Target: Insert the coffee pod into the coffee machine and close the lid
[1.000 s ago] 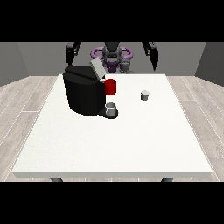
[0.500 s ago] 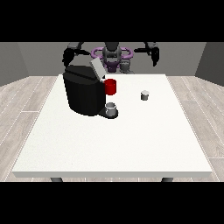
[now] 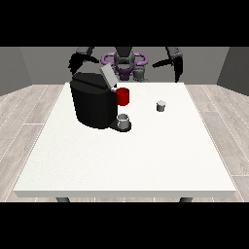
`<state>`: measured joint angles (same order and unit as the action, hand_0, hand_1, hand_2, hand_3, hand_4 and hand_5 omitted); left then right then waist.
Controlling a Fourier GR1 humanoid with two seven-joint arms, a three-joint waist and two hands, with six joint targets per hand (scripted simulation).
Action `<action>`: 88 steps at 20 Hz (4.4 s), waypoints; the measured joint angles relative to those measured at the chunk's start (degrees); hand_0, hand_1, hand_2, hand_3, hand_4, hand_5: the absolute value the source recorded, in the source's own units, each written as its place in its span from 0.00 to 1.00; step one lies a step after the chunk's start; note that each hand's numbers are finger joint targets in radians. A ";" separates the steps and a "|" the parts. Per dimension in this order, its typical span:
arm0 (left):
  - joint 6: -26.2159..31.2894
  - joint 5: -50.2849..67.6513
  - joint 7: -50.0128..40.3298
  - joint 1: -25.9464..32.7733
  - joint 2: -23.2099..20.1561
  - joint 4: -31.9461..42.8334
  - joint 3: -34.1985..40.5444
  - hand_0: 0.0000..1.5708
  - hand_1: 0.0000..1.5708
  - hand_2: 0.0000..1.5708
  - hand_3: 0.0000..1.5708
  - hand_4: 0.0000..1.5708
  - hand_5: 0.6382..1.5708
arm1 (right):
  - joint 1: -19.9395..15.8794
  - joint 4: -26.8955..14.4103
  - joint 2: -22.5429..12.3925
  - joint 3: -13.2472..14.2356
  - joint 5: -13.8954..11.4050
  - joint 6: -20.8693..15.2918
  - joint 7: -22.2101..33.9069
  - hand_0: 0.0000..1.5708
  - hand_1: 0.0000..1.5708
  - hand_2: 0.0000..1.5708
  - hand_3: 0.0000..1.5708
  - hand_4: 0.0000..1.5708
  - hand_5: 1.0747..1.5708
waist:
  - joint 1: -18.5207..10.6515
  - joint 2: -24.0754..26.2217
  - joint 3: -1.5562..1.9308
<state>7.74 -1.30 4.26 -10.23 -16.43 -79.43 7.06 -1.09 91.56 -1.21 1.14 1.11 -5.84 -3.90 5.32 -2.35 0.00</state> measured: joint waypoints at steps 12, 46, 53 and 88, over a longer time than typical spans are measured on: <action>0.52 -3.96 1.75 -11.32 -4.24 18.42 2.92 0.00 0.00 0.00 0.00 0.00 1.00 | -5.66 -1.18 -0.08 -0.67 -0.11 -0.39 -0.16 0.00 0.00 0.00 0.00 0.23 1.00 | 2.61 -7.60 -0.01; -12.98 -26.71 9.47 -23.38 -6.54 44.10 -3.68 0.53 0.53 0.62 0.47 0.25 1.00 | -11.45 -8.34 0.37 -1.40 -2.98 -4.77 3.13 0.00 0.00 0.00 0.00 0.32 1.00 | 3.75 -9.81 -0.01; -17.45 -30.33 10.89 -25.05 -6.40 46.70 -4.19 0.57 0.57 0.64 0.49 0.20 1.00 | -11.94 -8.71 0.52 -0.28 -1.20 -4.03 2.71 0.00 0.00 0.00 0.00 0.31 1.00 | 4.06 -10.05 0.12; -2.08 -33.55 7.19 -45.13 -8.57 41.21 -3.45 0.79 0.79 0.82 0.79 0.33 1.00 | -14.72 -15.85 0.09 0.77 0.76 -1.78 0.07 0.00 0.00 0.00 0.00 0.32 1.00 | 6.74 -5.92 0.01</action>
<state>5.66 -34.85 11.45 -55.37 -25.00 -38.22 3.61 -15.81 75.71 -1.12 1.91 1.87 -7.62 -3.83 12.06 -8.27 0.00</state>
